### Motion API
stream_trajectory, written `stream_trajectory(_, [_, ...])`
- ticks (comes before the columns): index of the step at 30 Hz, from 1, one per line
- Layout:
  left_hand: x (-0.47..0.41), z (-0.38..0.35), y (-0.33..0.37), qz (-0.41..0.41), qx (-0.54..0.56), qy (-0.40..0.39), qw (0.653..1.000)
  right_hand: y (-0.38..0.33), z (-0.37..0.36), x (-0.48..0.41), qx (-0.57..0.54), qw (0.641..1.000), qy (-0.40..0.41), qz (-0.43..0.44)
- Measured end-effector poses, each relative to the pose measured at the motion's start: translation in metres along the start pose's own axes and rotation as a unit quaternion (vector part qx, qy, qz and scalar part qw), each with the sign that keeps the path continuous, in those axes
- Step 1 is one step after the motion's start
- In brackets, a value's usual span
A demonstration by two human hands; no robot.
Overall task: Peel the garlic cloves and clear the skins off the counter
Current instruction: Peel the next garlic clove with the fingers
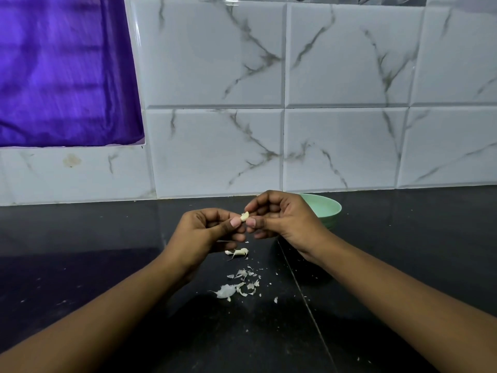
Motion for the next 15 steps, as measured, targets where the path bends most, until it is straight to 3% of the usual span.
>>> stream_trajectory(15, [0.0003,-0.0065,0.0048,-0.024,-0.085,-0.044,0.995,-0.0007,-0.0011,0.0017,0.077,0.994,-0.072,-0.017])
Point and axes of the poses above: each hand's wrist, its own x-axis away from the middle knuckle, its own z-axis out of the back of the hand, y = z × x, the point moved 10 cm from there along -x, towards the middle knuckle, and after that the axes turned 10 degrees about x, right-handed, at the moved point
